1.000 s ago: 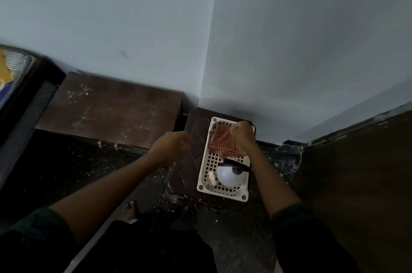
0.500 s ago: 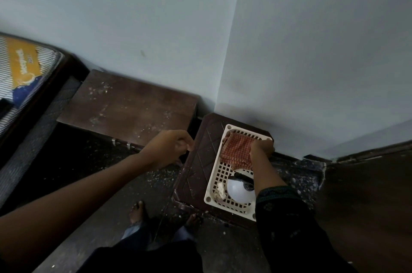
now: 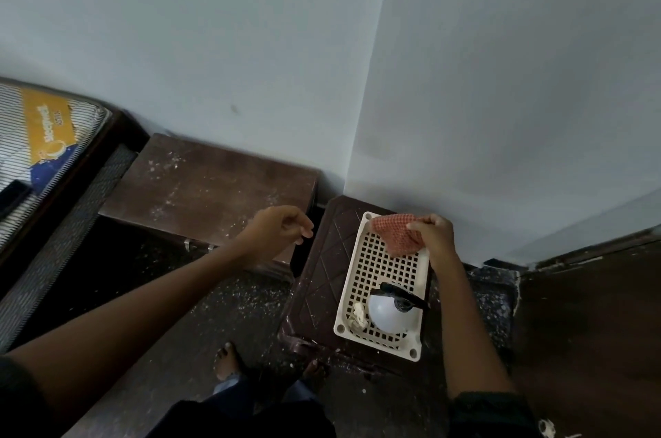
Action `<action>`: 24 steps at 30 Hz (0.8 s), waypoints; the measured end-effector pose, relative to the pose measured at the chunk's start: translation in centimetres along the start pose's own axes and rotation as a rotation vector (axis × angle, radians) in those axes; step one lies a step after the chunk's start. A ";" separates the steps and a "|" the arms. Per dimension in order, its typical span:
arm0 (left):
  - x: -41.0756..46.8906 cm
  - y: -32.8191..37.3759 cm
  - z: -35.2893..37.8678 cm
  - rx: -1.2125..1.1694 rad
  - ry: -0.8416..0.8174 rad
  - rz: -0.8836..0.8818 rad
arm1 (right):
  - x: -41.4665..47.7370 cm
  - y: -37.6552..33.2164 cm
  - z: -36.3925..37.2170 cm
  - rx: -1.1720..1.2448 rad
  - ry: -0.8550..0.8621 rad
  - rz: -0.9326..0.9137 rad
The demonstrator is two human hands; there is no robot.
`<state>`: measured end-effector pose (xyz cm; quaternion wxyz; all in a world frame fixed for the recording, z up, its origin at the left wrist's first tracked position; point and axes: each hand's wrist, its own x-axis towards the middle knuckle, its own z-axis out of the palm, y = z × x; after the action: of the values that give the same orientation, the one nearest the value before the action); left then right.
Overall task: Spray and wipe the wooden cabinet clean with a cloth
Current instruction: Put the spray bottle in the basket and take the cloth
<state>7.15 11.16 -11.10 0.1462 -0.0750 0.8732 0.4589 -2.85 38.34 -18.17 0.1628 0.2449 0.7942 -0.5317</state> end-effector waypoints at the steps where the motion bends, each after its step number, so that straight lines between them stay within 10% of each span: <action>1: 0.0 0.0 -0.5 -0.009 0.006 0.009 | -0.8 -0.8 -0.1 0.020 -0.020 -0.062; 12: -1.9 -0.4 -8.0 -0.147 0.149 0.029 | -13.0 -12.9 7.1 0.187 -0.436 -0.454; 24: -9.0 -15.1 -23.0 -0.199 0.269 -0.120 | -23.5 -17.1 28.2 0.184 -0.691 -0.405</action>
<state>15.40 -16.38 -7.59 0.0469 -0.2017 0.8290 0.5195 6.87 1.77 -3.66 0.2896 -0.0957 0.6740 -0.6728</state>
